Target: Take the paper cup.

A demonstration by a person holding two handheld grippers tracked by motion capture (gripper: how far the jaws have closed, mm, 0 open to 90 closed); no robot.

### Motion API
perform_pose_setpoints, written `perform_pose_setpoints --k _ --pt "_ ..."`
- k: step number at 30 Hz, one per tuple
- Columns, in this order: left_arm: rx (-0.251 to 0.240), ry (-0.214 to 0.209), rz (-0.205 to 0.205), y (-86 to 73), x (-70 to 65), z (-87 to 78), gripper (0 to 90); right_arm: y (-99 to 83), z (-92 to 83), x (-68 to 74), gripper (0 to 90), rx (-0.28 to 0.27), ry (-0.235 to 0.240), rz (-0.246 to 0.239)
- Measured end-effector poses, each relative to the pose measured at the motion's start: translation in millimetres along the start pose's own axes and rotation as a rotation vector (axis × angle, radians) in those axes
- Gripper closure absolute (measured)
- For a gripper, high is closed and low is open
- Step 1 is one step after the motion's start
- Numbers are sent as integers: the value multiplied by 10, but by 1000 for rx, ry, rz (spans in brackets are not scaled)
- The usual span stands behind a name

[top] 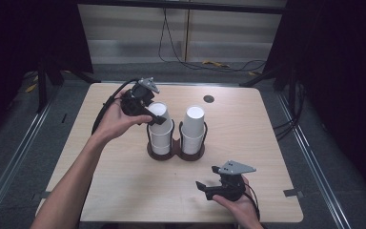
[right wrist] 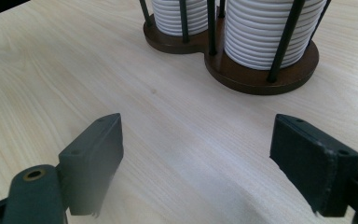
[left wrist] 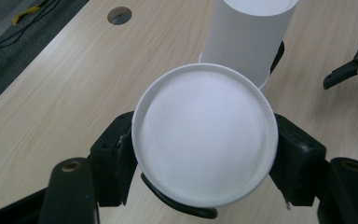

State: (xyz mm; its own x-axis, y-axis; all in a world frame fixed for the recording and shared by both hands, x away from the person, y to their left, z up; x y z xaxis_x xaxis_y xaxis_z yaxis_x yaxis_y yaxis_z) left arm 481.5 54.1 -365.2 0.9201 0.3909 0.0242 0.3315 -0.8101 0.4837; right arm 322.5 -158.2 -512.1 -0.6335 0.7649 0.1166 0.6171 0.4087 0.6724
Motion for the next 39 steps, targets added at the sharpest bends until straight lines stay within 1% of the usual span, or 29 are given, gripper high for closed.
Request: perform_pose_setpoints --k 2,4,7,8,10,11,14,17,20,22,25,26,27,29,30,32,34,36,39 --pt "-7 1 1 2 2 -24 326 0 1 -1 173 1 1 1" --pt "-28 -3 -6 5 -2 -62 326 -1 0 -1 173 1 0 1" --pt "-36 4 -9 4 -3 -86 326 -2 -1 -2 172 1 -1 1" --pt "-48 4 -6 8 -3 -108 326 -2 -2 -4 173 1 0 3" --pt "-62 3 -18 8 -1 -128 326 -1 -2 -3 173 1 -1 2" --pt "-65 4 -12 2 7 -140 326 -1 -2 -2 173 0 -1 0" --pt "-83 0 -17 -8 14 -160 325 -3 -2 -2 173 1 -1 2" --pt "-109 -2 -28 -18 13 -183 325 -2 -3 -6 173 -1 -1 4" --pt "-120 -9 -28 -27 11 -200 325 -1 1 -4 173 0 0 2" --pt "-131 -10 -19 -42 5 -223 325 0 3 -1 172 0 0 2" --pt "-144 -9 -18 -51 4 -252 325 2 4 -1 172 -1 1 2" --pt "-159 -13 -21 -60 5 -271 325 2 4 -2 173 -1 1 2" --pt "-159 -13 -21 -60 5 -271 324 2 4 -2 173 -1 1 2" --pt "-174 -13 -29 -81 5 -292 324 1 3 -5 173 -2 1 4" --pt "-172 -11 -23 -94 9 -303 324 2 2 -5 172 -2 1 4" --pt "-191 -18 -31 -103 4 -318 324 3 3 -6 172 -3 1 6" --pt "-207 -34 -39 -115 -6 -334 324 4 4 -6 172 -3 1 6" --pt "-212 -37 -37 -136 -9 -346 325 4 4 -5 172 -4 3 6" --pt "-235 -44 -49 -165 -13 -369 325 4 4 -4 172 -3 4 7"
Point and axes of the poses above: each handheld gripper's, and its own axes: z roughly forward along the jaws, y roughly out of its top, x roughly to its left, the point moved 7 cm from there along z, roughly forward along the jaws, and after that the axes turned 12 degrees about x, right-handed, at the moved point
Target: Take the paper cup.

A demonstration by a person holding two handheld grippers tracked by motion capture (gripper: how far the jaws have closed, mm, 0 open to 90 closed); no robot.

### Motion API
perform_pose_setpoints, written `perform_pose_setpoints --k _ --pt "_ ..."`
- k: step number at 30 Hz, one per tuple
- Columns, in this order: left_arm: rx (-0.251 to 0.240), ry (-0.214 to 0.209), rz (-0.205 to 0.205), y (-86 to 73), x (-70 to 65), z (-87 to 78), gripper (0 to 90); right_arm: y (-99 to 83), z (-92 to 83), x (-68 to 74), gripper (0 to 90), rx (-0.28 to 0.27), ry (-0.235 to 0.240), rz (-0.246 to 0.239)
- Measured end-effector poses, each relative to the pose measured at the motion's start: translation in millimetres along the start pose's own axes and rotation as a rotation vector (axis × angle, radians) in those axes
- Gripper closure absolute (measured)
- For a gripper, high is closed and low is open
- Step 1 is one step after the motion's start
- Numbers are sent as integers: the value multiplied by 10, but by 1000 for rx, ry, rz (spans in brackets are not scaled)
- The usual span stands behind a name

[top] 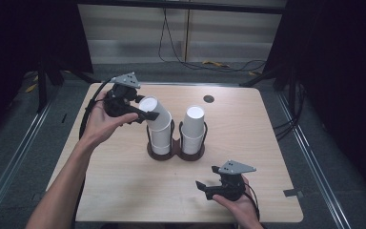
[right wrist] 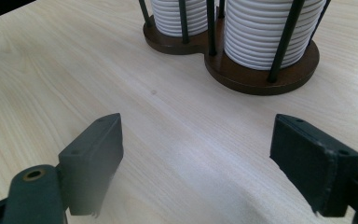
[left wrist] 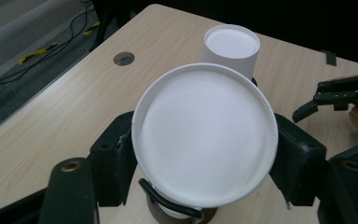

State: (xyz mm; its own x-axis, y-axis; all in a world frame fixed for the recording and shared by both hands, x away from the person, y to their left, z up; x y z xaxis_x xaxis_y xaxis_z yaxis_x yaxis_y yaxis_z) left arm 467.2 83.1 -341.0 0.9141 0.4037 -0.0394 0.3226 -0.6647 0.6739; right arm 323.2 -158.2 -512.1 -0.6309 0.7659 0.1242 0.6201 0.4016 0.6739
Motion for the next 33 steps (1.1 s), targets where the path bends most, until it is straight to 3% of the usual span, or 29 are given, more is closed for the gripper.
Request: perform_pose_setpoints --k 16,23,26,33 --pt "-51 -16 -20 -195 -60 -154 324 1 0 15 171 -1 5 -3" --pt "-68 -37 -27 -279 -115 -208 324 7 -2 18 169 -7 10 -5" --pt "-94 -72 -50 -312 -158 -229 325 8 -3 22 169 -8 11 -5" --pt "-122 -87 -53 -422 -240 -197 324 11 15 51 167 -6 20 -12"
Point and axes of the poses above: each handheld gripper's, and its own axes: z roughly forward along the jaws, y roughly out of its top, x roughly to its left, the point moved 7 cm from there along z, roughly forward along the jaws, and after that the axes turned 12 degrees about x, right-handed, at the moved point
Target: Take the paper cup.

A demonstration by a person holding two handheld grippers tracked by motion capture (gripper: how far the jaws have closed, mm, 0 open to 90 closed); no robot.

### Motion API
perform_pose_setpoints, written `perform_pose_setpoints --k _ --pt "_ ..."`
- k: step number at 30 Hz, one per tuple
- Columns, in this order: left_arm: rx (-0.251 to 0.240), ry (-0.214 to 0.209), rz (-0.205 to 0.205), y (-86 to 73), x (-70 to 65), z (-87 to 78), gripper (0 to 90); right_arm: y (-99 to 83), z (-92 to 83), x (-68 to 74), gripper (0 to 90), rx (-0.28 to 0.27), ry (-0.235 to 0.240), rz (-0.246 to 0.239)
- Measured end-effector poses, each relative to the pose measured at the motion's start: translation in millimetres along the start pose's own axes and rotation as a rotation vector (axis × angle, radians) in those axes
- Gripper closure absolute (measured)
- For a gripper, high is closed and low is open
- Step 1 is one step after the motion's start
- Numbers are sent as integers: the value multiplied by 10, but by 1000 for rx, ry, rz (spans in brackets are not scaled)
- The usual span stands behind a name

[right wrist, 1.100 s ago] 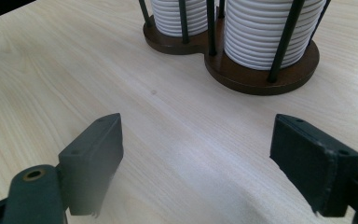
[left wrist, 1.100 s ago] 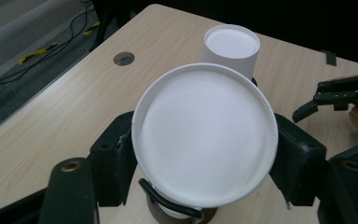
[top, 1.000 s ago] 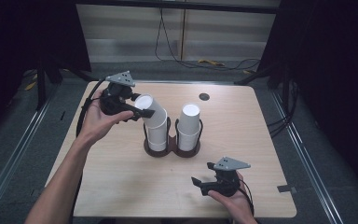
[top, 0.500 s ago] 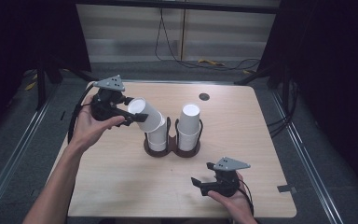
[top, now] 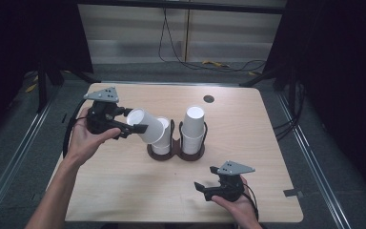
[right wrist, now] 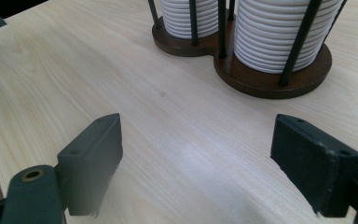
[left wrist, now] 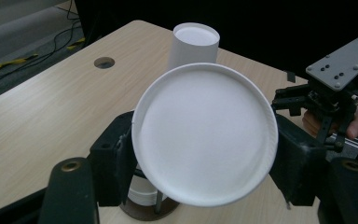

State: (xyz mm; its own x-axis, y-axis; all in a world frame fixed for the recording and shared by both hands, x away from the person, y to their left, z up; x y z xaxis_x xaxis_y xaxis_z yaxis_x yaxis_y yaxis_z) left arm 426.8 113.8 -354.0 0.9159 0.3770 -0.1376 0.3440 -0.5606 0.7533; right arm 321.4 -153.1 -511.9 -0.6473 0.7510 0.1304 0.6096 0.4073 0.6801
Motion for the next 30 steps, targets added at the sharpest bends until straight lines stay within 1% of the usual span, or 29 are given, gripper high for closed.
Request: perform_pose_setpoints --k 2,5,6,9,10,12,14,18,21,22,23,26,29,30 --pt "-8 -7 -1 -29 -24 8 324 3 2 7 167 -1 3 0" --pt "-3 -11 7 -71 -58 23 324 9 1 7 166 -5 7 2" --pt "-4 -14 3 -84 -72 29 324 11 0 8 165 -7 9 4" --pt "-5 -13 7 -108 -104 45 323 19 1 20 162 -13 24 3" --pt "-11 -22 7 -123 -129 62 323 42 -8 43 158 -27 40 10" --pt "1 -10 22 -146 -148 87 323 66 -17 54 155 -38 47 4" --pt "-3 -15 26 -162 -171 113 323 98 -36 64 148 -46 56 -1" --pt "-14 -28 34 -216 -192 160 323 178 -99 73 140 -79 67 -8" --pt "-8 -30 35 -246 -195 182 323 231 -118 89 140 -83 68 -25" --pt "-11 -32 29 -253 -194 197 323 246 -119 98 140 -80 68 -30" --pt "-9 -39 30 -269 -200 217 323 269 -118 112 140 -83 73 -37" --pt "1 -38 34 -286 -216 244 323 310 -114 139 140 -82 74 -46" --pt "9 -49 46 -307 -275 298 324 443 -85 216 141 -98 92 -79" --pt "14 -51 51 -317 -290 313 324 463 -75 229 141 -102 96 -85"
Point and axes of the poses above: each handheld gripper's, and its own axes: z roughly forward along the jaws, y roughly out of its top, x roughly to its left, the point moved 7 cm from there along z, roughly forward along the jaws, and after that the axes turned 12 degrees about x, right-handed, at the moved point
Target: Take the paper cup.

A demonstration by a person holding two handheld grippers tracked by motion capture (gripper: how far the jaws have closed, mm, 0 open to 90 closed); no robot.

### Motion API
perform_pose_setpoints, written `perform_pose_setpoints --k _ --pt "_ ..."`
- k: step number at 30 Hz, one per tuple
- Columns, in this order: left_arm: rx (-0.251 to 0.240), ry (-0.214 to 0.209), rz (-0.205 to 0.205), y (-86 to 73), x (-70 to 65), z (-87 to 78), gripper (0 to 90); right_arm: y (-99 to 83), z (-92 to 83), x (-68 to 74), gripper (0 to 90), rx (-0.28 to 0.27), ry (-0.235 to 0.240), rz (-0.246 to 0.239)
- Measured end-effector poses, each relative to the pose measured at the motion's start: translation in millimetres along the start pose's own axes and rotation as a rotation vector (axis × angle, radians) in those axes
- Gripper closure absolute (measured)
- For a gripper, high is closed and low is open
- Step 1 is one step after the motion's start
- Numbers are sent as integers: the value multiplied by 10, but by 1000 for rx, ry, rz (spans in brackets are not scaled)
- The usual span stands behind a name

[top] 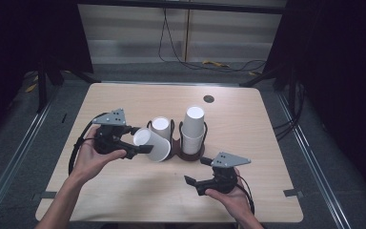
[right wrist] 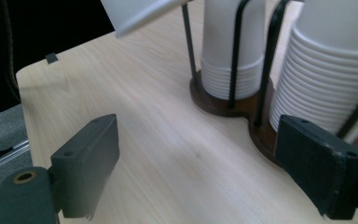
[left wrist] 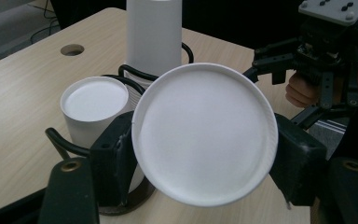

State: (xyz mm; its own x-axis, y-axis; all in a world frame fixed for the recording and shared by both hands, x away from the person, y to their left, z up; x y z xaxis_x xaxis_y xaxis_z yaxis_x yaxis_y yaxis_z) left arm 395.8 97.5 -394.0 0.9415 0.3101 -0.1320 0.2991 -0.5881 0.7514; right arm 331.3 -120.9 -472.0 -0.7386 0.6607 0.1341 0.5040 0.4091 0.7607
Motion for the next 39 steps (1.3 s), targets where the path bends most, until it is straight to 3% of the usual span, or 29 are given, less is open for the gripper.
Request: perform_pose_setpoints --k 8,14,17,20,28,39 --pt "21 -25 13 -72 -85 140 324 99 96 66 140 -13 26 -31" --pt "10 -61 33 -109 -178 210 324 161 111 85 139 -48 36 -46" --pt "20 -58 36 -149 -197 246 324 157 104 119 139 -66 58 -51" --pt "4 -68 31 -145 -215 263 324 140 112 161 139 -69 75 -66" --pt "41 -107 55 -188 -318 424 323 117 157 212 138 -63 95 -94" --pt "34 -162 68 -150 -442 494 324 104 253 265 138 -57 109 -126"
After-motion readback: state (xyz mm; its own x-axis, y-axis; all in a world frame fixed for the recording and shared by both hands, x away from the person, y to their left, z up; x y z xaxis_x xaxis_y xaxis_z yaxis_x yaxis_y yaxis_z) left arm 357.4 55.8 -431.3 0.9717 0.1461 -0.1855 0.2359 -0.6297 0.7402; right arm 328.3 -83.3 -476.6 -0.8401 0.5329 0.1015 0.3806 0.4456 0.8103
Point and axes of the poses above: each handheld gripper's, and its own axes: z roughly forward along the jaws, y roughly out of its top, x roughly to its left, the point moved 7 cm from there along z, roughly forward along the jaws, and after that the axes turned 12 degrees about x, right-handed, at the moved point
